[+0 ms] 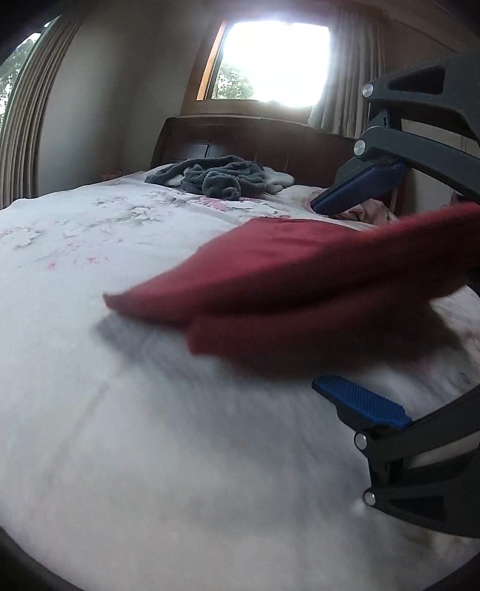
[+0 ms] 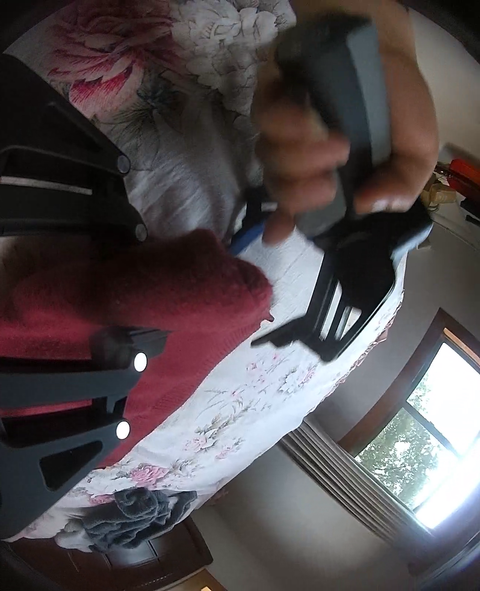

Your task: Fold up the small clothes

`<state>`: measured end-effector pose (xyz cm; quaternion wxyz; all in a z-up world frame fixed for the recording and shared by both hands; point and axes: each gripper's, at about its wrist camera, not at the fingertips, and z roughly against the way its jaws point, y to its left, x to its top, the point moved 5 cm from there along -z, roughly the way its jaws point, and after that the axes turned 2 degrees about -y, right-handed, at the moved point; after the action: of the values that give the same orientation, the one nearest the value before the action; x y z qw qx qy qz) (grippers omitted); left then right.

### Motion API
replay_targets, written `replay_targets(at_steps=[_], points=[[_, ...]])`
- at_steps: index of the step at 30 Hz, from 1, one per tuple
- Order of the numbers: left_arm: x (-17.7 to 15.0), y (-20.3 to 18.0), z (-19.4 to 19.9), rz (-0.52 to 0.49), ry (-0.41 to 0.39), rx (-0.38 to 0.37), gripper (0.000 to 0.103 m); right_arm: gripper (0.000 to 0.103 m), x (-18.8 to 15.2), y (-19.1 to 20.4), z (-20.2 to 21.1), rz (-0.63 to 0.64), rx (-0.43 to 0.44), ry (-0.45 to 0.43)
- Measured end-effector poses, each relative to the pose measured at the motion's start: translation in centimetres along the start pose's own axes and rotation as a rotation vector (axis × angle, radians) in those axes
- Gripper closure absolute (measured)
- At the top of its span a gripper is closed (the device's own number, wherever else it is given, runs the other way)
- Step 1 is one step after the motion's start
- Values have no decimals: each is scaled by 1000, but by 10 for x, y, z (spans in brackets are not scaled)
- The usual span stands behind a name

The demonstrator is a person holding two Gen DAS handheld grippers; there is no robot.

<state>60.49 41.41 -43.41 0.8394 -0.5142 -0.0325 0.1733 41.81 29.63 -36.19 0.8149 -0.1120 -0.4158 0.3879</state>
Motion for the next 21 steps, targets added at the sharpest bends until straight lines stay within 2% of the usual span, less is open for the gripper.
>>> replay_targets(at_steps=[2,4,5,6,7,11,14,21], points=[[9,3,-6,17,6,20,14,81,-1,1,2,-11,3,-1],[15,4,-11,17,14,42,19,81,-2,1,2,-18,7,-1],[17,4,-13,15,22,55,41,81,-2,2,2,-22,9,0],[17,4,-14,16,37,59,49,81,-2,2,2,-27,13,2],[18,4,-15,11,45,73,65,81,-2,3,2,-30,15,3],[19,-6,-17,-46,48,142,81,81,-2,2,1,-48,21,2],[20,-14,-13,-60,36,155,85,81,-2,-1,2,-81,34,4],[17,-39,-8,-94,31,215,86,81,-2,-16,11,-172,47,-3]])
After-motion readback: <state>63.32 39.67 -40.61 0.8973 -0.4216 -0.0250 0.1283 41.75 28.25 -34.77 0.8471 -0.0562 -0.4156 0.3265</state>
